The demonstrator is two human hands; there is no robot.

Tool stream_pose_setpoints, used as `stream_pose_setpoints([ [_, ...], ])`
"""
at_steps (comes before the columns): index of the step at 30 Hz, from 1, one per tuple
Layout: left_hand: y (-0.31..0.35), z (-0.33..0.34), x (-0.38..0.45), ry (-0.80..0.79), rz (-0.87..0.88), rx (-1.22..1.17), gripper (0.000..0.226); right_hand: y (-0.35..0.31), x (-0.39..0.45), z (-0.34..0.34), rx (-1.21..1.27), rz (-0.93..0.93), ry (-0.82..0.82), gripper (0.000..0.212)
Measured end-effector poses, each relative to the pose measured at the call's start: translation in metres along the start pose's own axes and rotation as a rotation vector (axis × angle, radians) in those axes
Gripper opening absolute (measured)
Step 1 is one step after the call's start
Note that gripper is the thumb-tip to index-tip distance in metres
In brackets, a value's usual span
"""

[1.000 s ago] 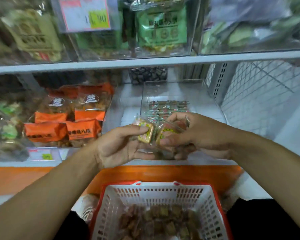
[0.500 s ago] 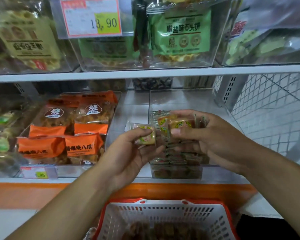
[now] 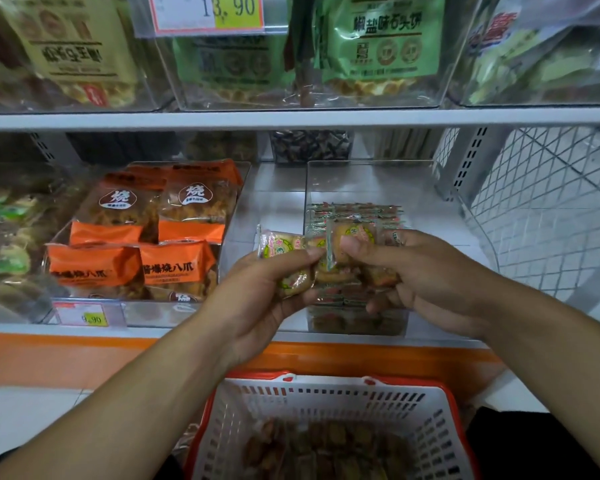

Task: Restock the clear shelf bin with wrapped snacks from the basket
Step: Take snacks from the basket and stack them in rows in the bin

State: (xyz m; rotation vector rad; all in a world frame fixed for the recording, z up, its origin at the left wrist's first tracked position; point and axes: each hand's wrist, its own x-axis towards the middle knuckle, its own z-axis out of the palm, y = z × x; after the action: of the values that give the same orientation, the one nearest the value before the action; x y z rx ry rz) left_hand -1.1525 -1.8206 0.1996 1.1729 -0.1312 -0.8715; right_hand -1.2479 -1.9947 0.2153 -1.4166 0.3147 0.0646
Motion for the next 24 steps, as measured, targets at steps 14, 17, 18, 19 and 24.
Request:
stream_pose_setpoints([
  [14,-0.001,-0.001,0.002,-0.09,0.023,-0.11,0.043,0.013,0.007,0.003,0.201,0.016,0.008,0.065],
  [17,-0.004,0.001,0.003,-0.093,0.058,-0.066,0.047,0.016,0.008,0.006,0.085,0.024,0.068,0.071],
  [18,-0.005,0.001,0.003,-0.085,0.063,-0.052,0.042,0.017,0.008,0.005,0.053,0.029,0.077,0.073],
  [19,-0.006,0.002,0.003,-0.077,0.067,-0.04,0.04,0.017,0.008,0.005,0.043,0.034,0.073,0.074],
  [24,-0.009,0.005,0.001,0.02,0.091,-0.075,0.042,0.009,0.005,0.001,0.14,0.014,0.054,0.064],
])
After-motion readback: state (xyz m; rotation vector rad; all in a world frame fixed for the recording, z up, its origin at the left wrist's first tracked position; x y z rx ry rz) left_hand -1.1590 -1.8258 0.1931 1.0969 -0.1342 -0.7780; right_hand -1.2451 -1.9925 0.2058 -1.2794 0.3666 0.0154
